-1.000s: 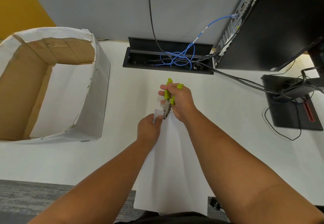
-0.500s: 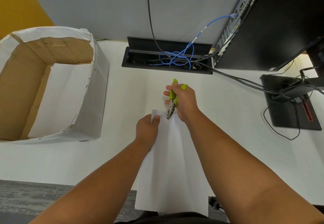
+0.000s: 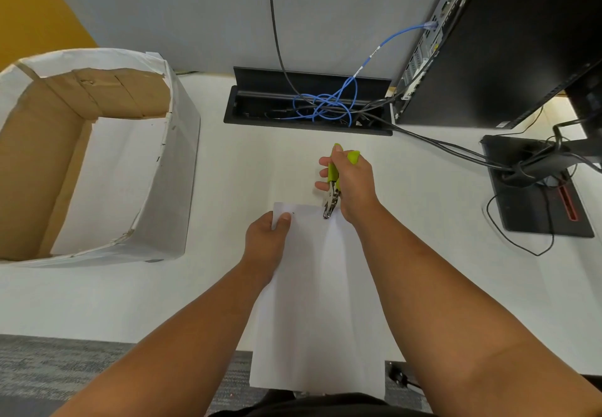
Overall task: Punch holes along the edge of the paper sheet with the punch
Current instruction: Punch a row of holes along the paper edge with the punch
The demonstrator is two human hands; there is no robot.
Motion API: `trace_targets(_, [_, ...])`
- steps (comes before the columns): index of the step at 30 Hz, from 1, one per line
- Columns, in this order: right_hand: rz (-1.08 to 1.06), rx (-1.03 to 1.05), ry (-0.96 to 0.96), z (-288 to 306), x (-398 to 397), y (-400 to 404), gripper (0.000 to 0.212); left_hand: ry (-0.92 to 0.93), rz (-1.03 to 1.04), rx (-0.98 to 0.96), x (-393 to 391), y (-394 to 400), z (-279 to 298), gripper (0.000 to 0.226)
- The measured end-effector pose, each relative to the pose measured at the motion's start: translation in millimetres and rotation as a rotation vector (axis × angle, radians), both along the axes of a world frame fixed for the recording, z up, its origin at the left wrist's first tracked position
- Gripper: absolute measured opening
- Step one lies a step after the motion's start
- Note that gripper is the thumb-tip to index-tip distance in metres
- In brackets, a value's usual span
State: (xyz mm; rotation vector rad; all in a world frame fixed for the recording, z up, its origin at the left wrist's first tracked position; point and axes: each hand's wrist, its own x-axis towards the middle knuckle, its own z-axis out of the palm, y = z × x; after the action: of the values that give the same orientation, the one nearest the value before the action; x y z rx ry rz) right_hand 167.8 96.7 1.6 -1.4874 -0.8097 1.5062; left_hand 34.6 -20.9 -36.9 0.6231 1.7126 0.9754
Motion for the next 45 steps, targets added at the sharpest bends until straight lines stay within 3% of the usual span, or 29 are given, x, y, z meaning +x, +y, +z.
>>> trace_targets(11, [-0.02, 0.04, 0.019, 0.7, -4.8, -0.7, 0.02, -0.011, 0.006, 0.017, -0.9, -1.3, 1.1, 0.023])
trace_targets(18, [-0.045, 0.028, 0.087, -2.6, -6.4, -0.5, 0.028, -0.025, 0.024, 0.009, 0.4, -0.7, 0.9, 0.022])
trace_targets(23, [-0.055, -0.008, 0.112, -5.8, -8.9, 0.6, 0.015, -0.006, 0.017, 0.002, 0.4, -0.9, 1.9, 0.023])
trace_targets(28, [-0.053, -0.018, 0.106, -12.2, -8.5, -0.4, 0.02, 0.011, 0.0, 0.007, 1.7, -3.1, 2.0, 0.02])
trace_targets(35, [-0.056, -0.035, 0.105, -19.6, -7.8, -2.7, 0.012, 0.058, -0.018, -0.045, 3.0, -3.8, -2.7, 0.029])
trace_targets(45, [-0.064, -0.025, 0.1, -24.5, -5.8, -3.0, 0.017, 0.097, -0.043, -0.053, 3.6, -3.0, -4.1, 0.036])
